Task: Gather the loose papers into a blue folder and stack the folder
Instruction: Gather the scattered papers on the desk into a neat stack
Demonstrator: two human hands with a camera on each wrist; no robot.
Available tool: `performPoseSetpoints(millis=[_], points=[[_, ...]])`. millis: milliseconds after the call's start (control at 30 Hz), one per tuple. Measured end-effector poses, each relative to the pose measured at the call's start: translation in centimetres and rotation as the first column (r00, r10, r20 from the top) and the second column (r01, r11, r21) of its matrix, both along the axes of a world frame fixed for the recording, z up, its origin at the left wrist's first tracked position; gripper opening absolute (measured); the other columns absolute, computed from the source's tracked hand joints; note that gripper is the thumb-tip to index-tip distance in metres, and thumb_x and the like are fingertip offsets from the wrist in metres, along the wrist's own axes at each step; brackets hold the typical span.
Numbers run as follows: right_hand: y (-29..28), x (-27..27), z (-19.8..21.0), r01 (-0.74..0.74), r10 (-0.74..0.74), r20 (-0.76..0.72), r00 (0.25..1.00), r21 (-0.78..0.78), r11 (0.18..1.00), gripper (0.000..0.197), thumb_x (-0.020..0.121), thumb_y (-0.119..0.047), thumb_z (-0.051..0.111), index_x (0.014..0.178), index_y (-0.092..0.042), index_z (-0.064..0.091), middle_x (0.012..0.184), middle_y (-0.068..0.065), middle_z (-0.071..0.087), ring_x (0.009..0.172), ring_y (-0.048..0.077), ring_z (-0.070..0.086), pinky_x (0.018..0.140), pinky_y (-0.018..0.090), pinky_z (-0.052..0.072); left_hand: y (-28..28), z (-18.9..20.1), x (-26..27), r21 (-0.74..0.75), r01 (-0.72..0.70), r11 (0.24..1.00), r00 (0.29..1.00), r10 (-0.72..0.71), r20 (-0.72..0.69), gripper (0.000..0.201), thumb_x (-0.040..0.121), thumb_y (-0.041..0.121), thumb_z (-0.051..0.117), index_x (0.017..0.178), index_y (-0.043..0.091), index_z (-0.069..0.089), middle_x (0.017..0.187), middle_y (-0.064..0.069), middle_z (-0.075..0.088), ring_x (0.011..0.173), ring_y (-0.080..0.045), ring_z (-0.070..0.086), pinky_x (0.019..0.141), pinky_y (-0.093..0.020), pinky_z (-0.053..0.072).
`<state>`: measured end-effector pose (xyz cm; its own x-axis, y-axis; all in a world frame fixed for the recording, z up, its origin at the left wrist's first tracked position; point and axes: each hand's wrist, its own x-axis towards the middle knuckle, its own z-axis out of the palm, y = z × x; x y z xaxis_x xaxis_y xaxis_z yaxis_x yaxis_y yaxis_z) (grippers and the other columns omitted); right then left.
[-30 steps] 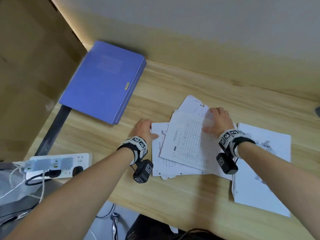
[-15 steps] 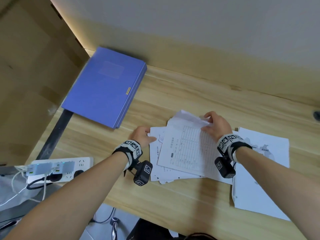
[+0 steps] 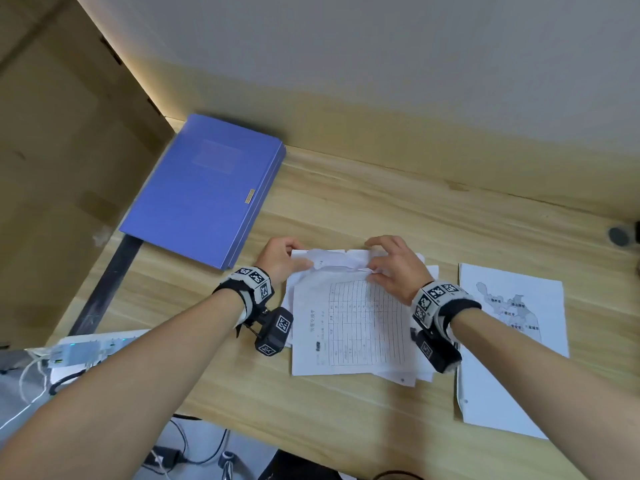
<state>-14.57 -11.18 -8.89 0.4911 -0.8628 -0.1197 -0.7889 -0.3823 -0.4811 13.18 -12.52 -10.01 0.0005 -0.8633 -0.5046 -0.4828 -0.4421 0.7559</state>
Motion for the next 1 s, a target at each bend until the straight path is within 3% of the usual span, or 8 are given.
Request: performPoseSetpoints(millis=[133, 267, 367, 467, 600, 767, 833, 1000], points=[[-0.8, 1.3, 0.0, 0.016, -0.02, 0.072, 0.997, 0.055, 0.998, 0.014, 0.08, -0.019, 0.075, 0.093, -0.014, 0.076, 0.115, -0.002, 0.064, 0.106, 0.02, 0.051, 0.088, 0.034, 0.045, -0.2, 0.6, -1.0, -0.021, 0.014, 1.0, 0.998, -0.015, -0.057, 0.03, 0.067, 0.023, 0.088, 0.06, 0.026, 0.059, 0.06, 0.011, 0.055, 0.061, -0.013, 0.047, 0.061, -0.028, 0.039], [-0.3, 1.2, -1.1, 0.154, -0.149, 0.114, 0.982, -0.039, 0.987, 0.014, 0.081, -0.02, 0.075, 0.092, -0.012, 0.077, 0.111, 0.0, 0.057, 0.101, 0.019, 0.051, 0.082, 0.033, 0.048, -0.5, 0.3, -1.3, -0.018, -0.059, 0.998, 0.992, 0.056, -0.113, 0.045, 0.064, 0.034, 0.087, 0.05, 0.024, 0.045, 0.058, 0.002, 0.041, 0.057, -0.017, 0.036, 0.06, -0.03, 0.031], [0.3, 0.8, -1.8, 0.194, -0.196, 0.112, 0.974, 0.021, 0.981, 0.017, 0.081, -0.024, 0.074, 0.093, -0.012, 0.077, 0.112, 0.001, 0.055, 0.1, 0.019, 0.051, 0.085, 0.029, 0.045, -0.5, 0.2, -1.2, -0.054, -0.074, 0.996, 0.985, 0.064, -0.158, 0.049, 0.056, 0.042, 0.086, 0.058, 0.02, 0.043, 0.062, -0.005, 0.036, 0.06, -0.017, 0.033, 0.061, -0.031, 0.027], [0.8, 0.5, -2.0, 0.159, -0.16, 0.042, 0.986, 0.02, 0.987, 0.015, 0.081, -0.027, 0.074, 0.089, -0.015, 0.078, 0.123, 0.003, 0.057, 0.111, 0.021, 0.051, 0.096, 0.037, 0.046, -0.4, 0.3, -1.1, -0.046, -0.047, 0.998, 0.98, 0.038, -0.194, 0.046, 0.059, 0.036, 0.087, 0.061, 0.016, 0.046, 0.063, -0.007, 0.038, 0.059, -0.017, 0.034, 0.059, -0.031, 0.028], [1.2, 0.3, -2.2, 0.233, -0.23, 0.044, 0.972, -0.086, 0.969, 0.015, 0.081, -0.027, 0.072, 0.09, -0.016, 0.077, 0.112, 0.003, 0.055, 0.1, 0.021, 0.05, 0.085, 0.037, 0.048, -0.6, 0.2, -0.6, -0.063, -0.095, 0.993, 0.977, 0.081, -0.198, 0.041, 0.067, 0.018, 0.089, 0.06, 0.014, 0.049, 0.061, -0.005, 0.042, 0.056, -0.016, 0.036, 0.051, -0.027, 0.029], [1.6, 0.3, -2.1, 0.239, -0.236, 0.036, 0.971, -0.123, 0.963, 0.012, 0.08, -0.029, 0.074, 0.088, -0.021, 0.077, 0.119, 0.003, 0.055, 0.109, 0.024, 0.048, 0.092, 0.034, 0.043, -0.8, -0.4, 0.1, -0.071, -0.102, 0.992, 0.984, 0.09, -0.153, 0.046, 0.067, 0.022, 0.089, 0.057, 0.02, 0.044, 0.056, 0.002, 0.039, 0.053, -0.015, 0.033, 0.049, -0.025, 0.027], [1.6, 0.3, -2.3, 0.211, -0.211, 0.014, 0.977, -0.081, 0.974, 0.014, 0.081, -0.031, 0.072, 0.089, -0.022, 0.077, 0.119, 0.002, 0.054, 0.107, 0.022, 0.048, 0.09, 0.033, 0.043, -0.9, -0.9, 0.4, -0.078, -0.103, 0.992, 0.985, 0.09, -0.15, 0.049, 0.066, 0.025, 0.089, 0.057, 0.02, 0.041, 0.057, 0.001, 0.035, 0.056, -0.015, 0.031, 0.051, -0.027, 0.025], [1.2, 0.8, -3.3, 0.241, -0.242, -0.011, 0.97, 0.156, 0.958, 0.016, 0.083, -0.027, 0.07, 0.093, -0.015, 0.076, 0.112, 0.0, 0.055, 0.098, 0.017, 0.053, 0.083, 0.029, 0.047, -0.8, -1.1, 0.3, -0.03, -0.113, 0.993, 0.983, 0.108, -0.146, 0.049, 0.068, 0.02, 0.088, 0.055, 0.021, 0.041, 0.05, 0.009, 0.038, 0.046, -0.011, 0.032, 0.046, -0.022, 0.028]])
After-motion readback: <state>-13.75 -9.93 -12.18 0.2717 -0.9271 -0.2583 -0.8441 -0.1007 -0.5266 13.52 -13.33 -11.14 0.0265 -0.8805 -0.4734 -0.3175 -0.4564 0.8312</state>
